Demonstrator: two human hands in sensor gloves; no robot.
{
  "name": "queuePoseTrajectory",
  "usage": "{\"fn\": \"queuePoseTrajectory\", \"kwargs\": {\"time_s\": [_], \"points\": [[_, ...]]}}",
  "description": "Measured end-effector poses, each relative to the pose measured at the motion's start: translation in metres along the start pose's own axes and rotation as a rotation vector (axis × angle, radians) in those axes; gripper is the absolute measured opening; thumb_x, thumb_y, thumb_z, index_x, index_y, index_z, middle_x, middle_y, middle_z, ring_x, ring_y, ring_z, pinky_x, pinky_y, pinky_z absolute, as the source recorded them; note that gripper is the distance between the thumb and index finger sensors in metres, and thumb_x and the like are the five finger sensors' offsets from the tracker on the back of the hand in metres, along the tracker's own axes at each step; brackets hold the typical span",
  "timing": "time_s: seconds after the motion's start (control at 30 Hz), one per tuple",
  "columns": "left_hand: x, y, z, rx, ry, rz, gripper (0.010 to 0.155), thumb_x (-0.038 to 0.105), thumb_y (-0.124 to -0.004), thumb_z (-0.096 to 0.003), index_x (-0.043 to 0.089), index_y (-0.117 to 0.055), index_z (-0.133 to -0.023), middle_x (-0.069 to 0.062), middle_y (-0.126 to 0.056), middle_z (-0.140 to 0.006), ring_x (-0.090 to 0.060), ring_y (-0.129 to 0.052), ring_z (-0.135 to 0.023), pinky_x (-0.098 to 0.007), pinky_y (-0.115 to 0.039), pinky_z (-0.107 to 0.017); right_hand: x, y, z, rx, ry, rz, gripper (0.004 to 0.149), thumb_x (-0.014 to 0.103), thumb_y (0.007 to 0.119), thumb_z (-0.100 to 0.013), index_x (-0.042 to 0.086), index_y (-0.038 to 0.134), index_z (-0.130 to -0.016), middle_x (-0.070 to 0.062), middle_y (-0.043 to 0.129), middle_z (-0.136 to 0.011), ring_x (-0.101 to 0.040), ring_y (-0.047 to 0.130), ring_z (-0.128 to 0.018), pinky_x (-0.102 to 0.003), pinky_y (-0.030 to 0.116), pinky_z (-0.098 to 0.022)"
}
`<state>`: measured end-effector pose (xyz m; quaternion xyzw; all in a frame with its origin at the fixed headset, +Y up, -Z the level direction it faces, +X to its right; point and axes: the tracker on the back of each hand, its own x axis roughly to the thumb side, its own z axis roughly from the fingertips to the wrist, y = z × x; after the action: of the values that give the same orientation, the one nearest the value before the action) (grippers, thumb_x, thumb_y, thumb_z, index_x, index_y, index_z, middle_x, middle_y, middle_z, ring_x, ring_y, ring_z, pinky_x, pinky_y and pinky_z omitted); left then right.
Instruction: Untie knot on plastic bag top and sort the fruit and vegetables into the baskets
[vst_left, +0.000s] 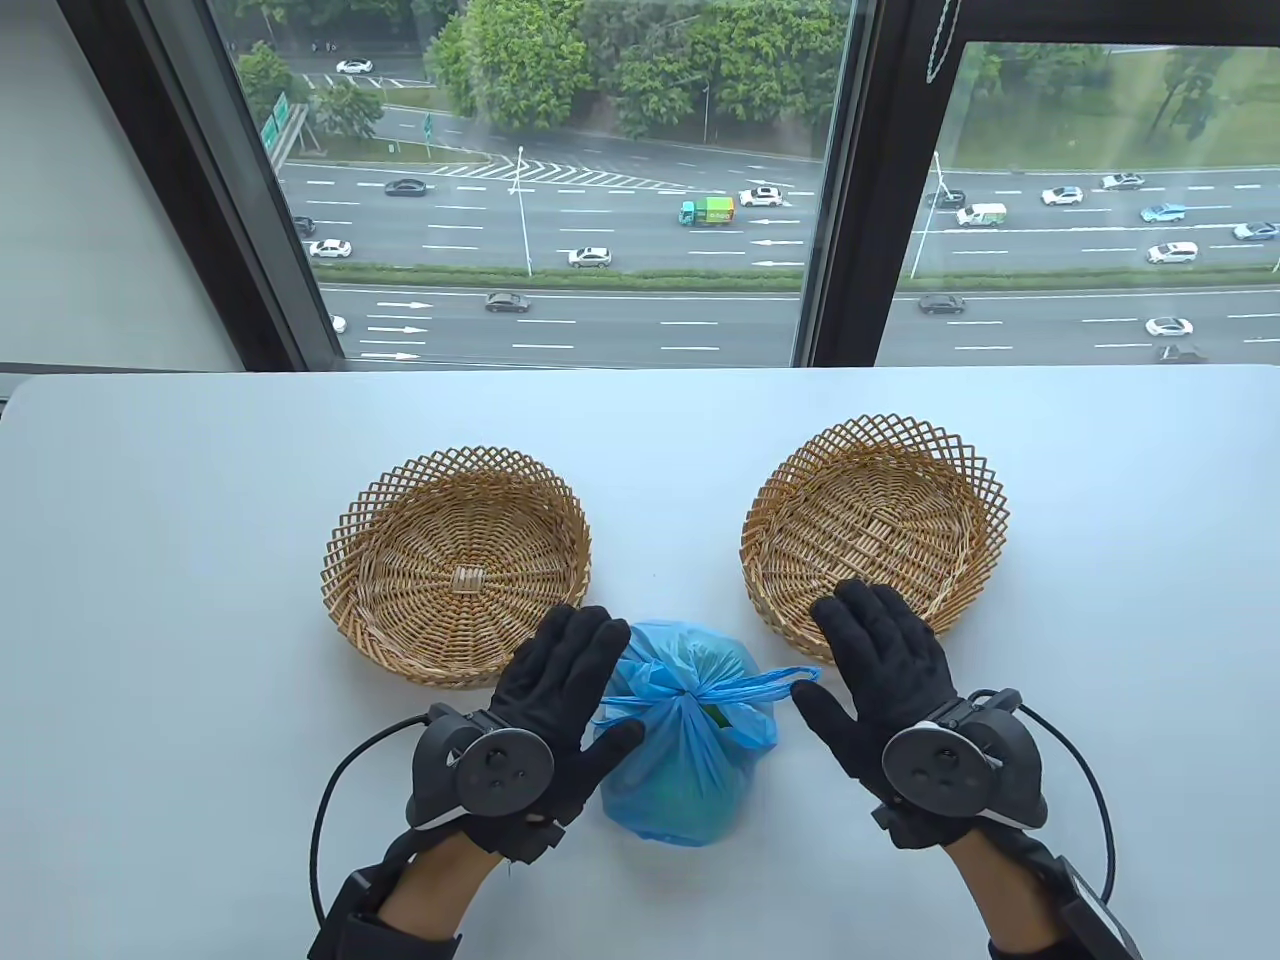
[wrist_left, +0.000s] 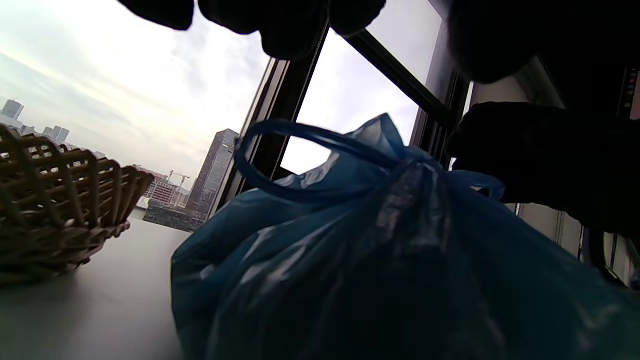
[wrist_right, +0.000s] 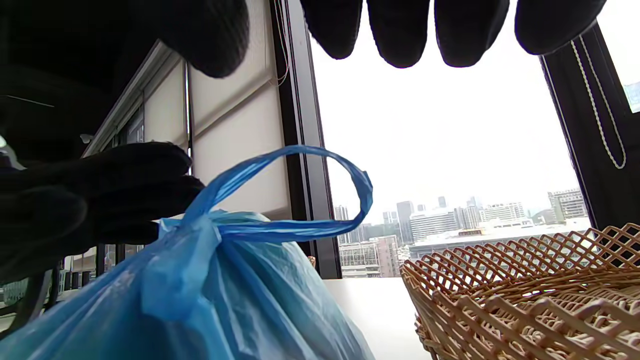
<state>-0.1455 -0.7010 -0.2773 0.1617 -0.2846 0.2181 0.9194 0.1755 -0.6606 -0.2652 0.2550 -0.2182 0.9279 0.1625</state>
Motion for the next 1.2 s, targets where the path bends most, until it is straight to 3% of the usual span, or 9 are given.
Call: {"fn": "queuePoseTrajectory", "kwargs": {"time_s": [0.13, 0.3, 0.37, 0.43, 0.57, 0.8, 0.9, 1.07, 1.2], "points": [[0.013, -0.001, 0.000, 0.032, -0.034, -0.033, 0.075, 0.063, -0.072, -0.0472, 0.026, -0.057, -0.111, -0.012, -0.056, -0.119, -0.042, -0.046, -0.107, -0.059, -0.055, -0.071, 0.008, 0.011, 0.000, 0.038, -0.036, 0.008, 0.076, 0.050, 0.070, -0.059, 0.006, 0.044, -0.115, -0.030, 0.049, -0.114, -0.065, 0.056, -0.097, -0.075, 0.055, -0.061], [0.038, -0.004, 0.000, 0.078, -0.105, -0.148, 0.058, 0.061, -0.075, -0.0465, 0.023, -0.086, -0.088, -0.012, -0.069, -0.109, -0.043, -0.059, -0.100, -0.056, -0.063, -0.065, 0.016, 0.024, -0.001, 0.080, -0.065, 0.000, 0.075, 0.049, 0.071, -0.059, 0.011, 0.042, -0.116, -0.027, 0.051, -0.115, -0.065, 0.057, -0.097, -0.075, 0.055, -0.062], [0.046, -0.006, 0.001, 0.049, -0.165, -0.160, 0.056, 0.063, -0.077, -0.0454, 0.024, -0.089, -0.085, -0.010, -0.072, -0.108, -0.041, -0.061, -0.100, -0.056, -0.063, -0.065, 0.020, 0.029, -0.002, 0.105, -0.078, 0.006, 0.076, 0.049, 0.071, -0.059, 0.017, 0.035, -0.117, -0.027, 0.049, -0.116, -0.065, 0.055, -0.097, -0.076, 0.054, -0.062], [0.054, -0.009, 0.002, 0.012, -0.211, -0.151, 0.061, 0.063, -0.076, -0.0454, 0.029, -0.083, -0.095, -0.009, -0.074, -0.102, -0.040, -0.062, -0.097, -0.058, -0.061, -0.067, 0.025, 0.033, -0.008, 0.139, -0.096, 0.006, 0.076, 0.049, 0.071, -0.059, 0.023, 0.031, -0.118, -0.028, 0.045, -0.117, -0.067, 0.052, -0.099, -0.078, 0.051, -0.062], [0.070, -0.012, 0.005, -0.044, -0.285, -0.277, 0.068, 0.066, -0.074, -0.0448, 0.033, -0.075, -0.104, -0.008, -0.081, -0.088, -0.038, -0.070, -0.088, -0.059, -0.061, -0.067, 0.038, 0.030, -0.025, 0.207, -0.113, -0.010, 0.068, 0.045, 0.065, -0.063, 0.026, 0.032, -0.118, -0.029, 0.038, -0.120, -0.068, 0.045, -0.101, -0.080, 0.046, -0.063], [0.072, -0.028, 0.004, -0.199, -0.276, -0.366, 0.074, 0.067, -0.072, -0.0449, 0.035, -0.065, -0.111, -0.011, -0.079, -0.090, -0.040, -0.067, -0.089, -0.061, -0.058, -0.068, 0.050, 0.021, -0.060, 0.393, -0.117, 0.023, 0.058, 0.029, 0.067, -0.063, 0.030, 0.044, -0.116, -0.025, 0.051, -0.118, -0.064, 0.053, -0.101, -0.077, 0.050, -0.065], [0.071, -0.033, 0.003, -0.241, -0.271, -0.374, 0.076, 0.067, -0.072, -0.0448, 0.035, -0.062, -0.113, -0.012, -0.077, -0.092, -0.041, -0.065, -0.090, -0.062, -0.056, -0.069, 0.052, 0.038, -0.072, 0.499, -0.150, 0.015, 0.061, 0.027, 0.071, -0.063, 0.032, 0.043, -0.116, -0.020, 0.048, -0.120, -0.062, 0.054, -0.102, -0.077, 0.051, -0.065], [0.068, -0.032, 0.002, -0.245, -0.261, -0.387, 0.070, 0.067, -0.072, -0.0449, 0.033, -0.074, -0.107, -0.013, -0.073, -0.098, -0.042, -0.061, -0.093, -0.062, -0.054, -0.069, 0.047, 0.064, -0.083, 0.659, -0.134, -0.053, 0.057, 0.029, 0.074, -0.062, 0.028, 0.053, -0.115, -0.017, 0.048, -0.119, -0.060, 0.054, -0.103, -0.079, 0.050, -0.064], [0.063, -0.031, 0.002, -0.242, -0.243, -0.380, 0.068, 0.066, -0.072, -0.0452, 0.033, -0.078, -0.104, -0.014, -0.072, -0.102, -0.043, -0.060, -0.095, -0.062, -0.054, -0.070, 0.041, 0.057, -0.080, 0.625, -0.099, -0.016, 0.052, 0.036, 0.073, -0.062, 0.025, 0.062, -0.112, -0.020, 0.056, -0.117, -0.059, 0.063, -0.100, -0.078, 0.052, -0.063]]}}
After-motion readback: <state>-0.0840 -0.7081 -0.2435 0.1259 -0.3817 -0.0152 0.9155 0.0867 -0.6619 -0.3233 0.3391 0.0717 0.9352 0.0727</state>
